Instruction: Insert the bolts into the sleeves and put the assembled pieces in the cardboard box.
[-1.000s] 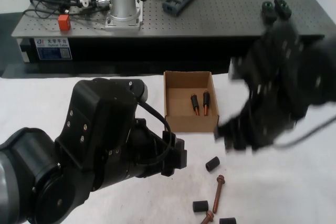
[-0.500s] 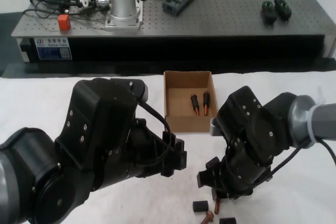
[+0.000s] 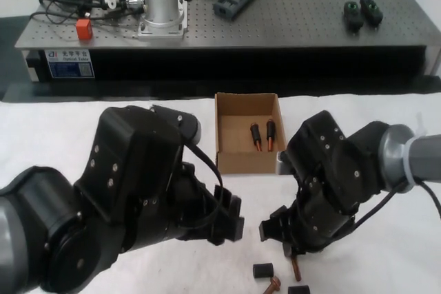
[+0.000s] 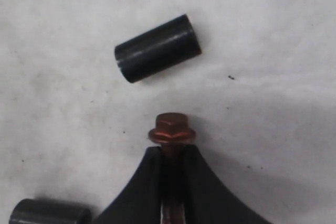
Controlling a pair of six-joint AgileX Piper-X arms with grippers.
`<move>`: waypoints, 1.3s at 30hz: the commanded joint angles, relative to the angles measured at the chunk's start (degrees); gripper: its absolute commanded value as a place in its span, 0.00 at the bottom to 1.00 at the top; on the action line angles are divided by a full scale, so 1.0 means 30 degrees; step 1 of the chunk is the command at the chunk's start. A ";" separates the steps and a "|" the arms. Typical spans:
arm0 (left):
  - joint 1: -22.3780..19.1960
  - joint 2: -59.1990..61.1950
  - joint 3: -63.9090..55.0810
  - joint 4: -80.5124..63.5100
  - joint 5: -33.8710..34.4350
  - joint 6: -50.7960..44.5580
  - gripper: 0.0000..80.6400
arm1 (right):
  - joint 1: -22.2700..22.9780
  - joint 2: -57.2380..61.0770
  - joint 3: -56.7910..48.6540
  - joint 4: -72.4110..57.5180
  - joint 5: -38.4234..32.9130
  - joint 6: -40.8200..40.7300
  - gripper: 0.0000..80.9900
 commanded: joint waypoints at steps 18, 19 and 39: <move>-0.0220 1.4502 -1.9063 1.4144 0.1401 1.0337 0.51 | -0.6665 -1.5443 0.4235 0.5872 -0.0630 -0.4490 0.05; -0.0253 1.5086 -1.9882 1.4630 0.1399 1.0420 0.51 | -0.6812 -1.5718 0.4477 0.6012 -0.0689 -0.4680 0.05; -0.1531 1.7791 -2.2595 1.6130 0.0088 1.2961 0.16 | -0.7158 -1.6164 0.5756 0.6273 -0.1132 -0.4971 0.05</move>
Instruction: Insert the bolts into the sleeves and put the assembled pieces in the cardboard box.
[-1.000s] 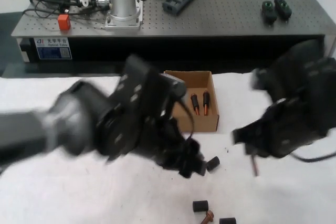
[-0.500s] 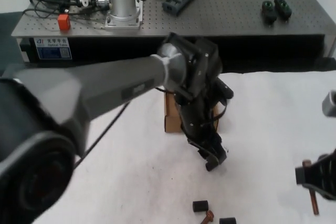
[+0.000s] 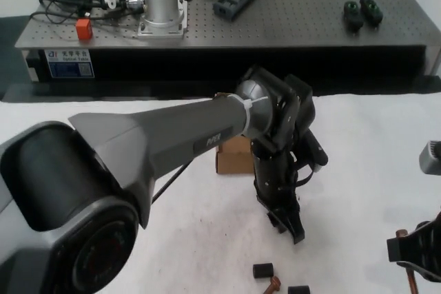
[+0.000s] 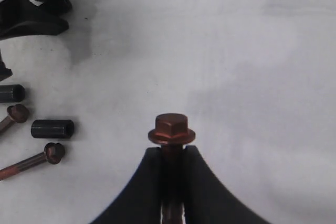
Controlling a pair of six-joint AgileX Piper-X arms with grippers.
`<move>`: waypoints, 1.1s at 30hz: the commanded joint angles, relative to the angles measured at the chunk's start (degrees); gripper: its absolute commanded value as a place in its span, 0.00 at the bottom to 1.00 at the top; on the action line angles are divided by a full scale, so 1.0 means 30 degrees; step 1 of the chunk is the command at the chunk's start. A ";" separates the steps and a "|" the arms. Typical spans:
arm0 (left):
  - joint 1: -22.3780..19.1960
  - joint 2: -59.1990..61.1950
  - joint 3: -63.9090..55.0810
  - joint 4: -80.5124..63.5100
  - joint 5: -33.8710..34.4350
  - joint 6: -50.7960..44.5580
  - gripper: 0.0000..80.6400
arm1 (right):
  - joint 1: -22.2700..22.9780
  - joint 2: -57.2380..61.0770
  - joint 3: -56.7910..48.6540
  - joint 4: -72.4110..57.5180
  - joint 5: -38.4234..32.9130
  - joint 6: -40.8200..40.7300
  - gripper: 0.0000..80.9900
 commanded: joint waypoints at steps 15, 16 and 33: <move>0.0943 -0.9005 0.7816 -0.6223 0.2726 -0.8187 0.01 | 0.0019 -0.3011 0.0837 -0.7932 -0.6945 0.3888 0.05; 0.0943 -1.0025 0.9169 -0.7316 0.3010 -0.8583 0.01 | 0.0150 -0.3017 0.1077 -0.9722 -0.7668 0.4936 0.05; 0.0901 -2.1185 2.2336 -2.2133 0.8416 -1.2983 0.01 | 0.5591 0.1544 0.0442 -2.3773 -1.0347 1.2116 0.05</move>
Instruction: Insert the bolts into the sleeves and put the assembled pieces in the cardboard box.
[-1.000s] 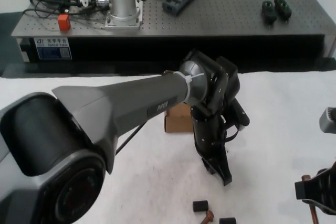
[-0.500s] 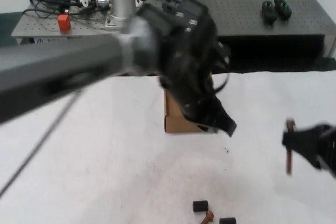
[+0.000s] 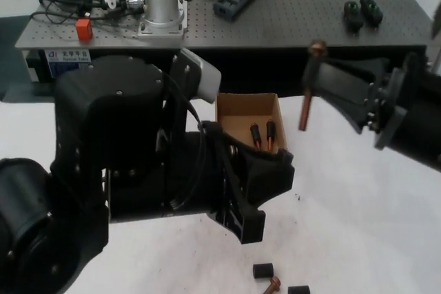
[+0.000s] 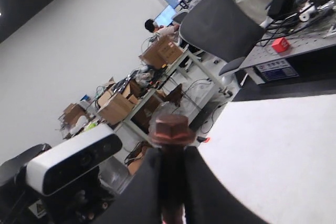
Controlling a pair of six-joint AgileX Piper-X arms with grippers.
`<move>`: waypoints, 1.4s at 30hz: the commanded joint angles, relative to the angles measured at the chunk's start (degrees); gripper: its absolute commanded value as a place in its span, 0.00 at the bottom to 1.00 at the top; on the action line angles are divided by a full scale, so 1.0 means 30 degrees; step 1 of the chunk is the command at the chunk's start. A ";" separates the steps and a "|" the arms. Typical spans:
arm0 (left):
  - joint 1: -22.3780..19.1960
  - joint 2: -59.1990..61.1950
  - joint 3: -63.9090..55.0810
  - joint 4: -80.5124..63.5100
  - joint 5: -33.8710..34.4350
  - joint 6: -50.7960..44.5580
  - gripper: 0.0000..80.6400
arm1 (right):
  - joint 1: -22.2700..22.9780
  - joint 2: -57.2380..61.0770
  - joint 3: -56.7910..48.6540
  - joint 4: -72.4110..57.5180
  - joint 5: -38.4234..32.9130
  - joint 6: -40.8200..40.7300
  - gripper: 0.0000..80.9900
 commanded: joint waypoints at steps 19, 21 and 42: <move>-0.0014 -0.0402 0.0000 -0.2413 -0.0290 -0.0494 0.01 | 0.1562 0.0755 -0.0608 0.1336 -0.0198 -0.1213 0.05; -0.0014 -0.0402 0.0000 -0.2416 -0.1059 -0.0882 0.01 | 0.1562 0.0755 -0.0608 0.1336 -0.0429 -0.1256 0.05; 0.2445 0.3476 -0.2343 -0.5183 -0.7608 -0.1681 0.01 | -0.3125 -0.3536 -0.0608 0.9626 -0.2803 -0.4011 0.43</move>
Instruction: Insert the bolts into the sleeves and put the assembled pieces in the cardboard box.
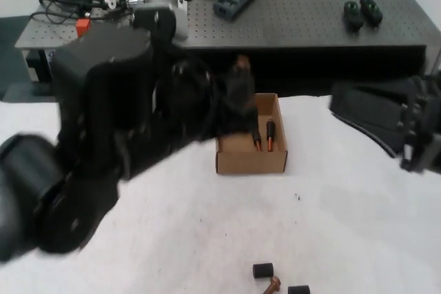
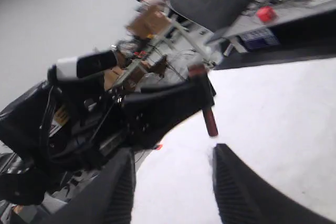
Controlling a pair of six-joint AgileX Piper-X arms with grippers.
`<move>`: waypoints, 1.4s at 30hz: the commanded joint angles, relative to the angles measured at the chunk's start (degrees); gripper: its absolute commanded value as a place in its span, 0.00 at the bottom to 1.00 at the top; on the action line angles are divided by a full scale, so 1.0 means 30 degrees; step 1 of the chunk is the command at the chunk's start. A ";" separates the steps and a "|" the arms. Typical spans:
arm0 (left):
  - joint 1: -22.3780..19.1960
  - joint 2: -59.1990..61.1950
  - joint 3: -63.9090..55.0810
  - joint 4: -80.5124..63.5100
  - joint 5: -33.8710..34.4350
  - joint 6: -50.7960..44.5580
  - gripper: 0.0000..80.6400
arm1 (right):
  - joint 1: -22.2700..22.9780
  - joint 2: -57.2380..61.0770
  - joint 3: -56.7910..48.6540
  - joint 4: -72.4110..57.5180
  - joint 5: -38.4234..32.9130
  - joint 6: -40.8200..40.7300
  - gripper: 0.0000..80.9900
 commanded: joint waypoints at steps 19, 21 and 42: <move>0.2088 1.9508 -2.4763 1.8318 0.0010 0.1644 0.01 | -0.1238 -0.2270 -0.0216 1.4692 0.8092 -0.5176 0.43; 0.2088 2.0079 -2.5027 1.8609 -0.0298 0.1781 0.01 | -0.1238 -0.2270 -0.0216 1.4692 0.8139 -0.5176 0.43; 0.2088 1.7464 -2.5023 2.1732 -0.0587 0.2310 0.34 | 0.1442 0.3072 -0.1106 1.4833 0.9904 -0.8755 0.43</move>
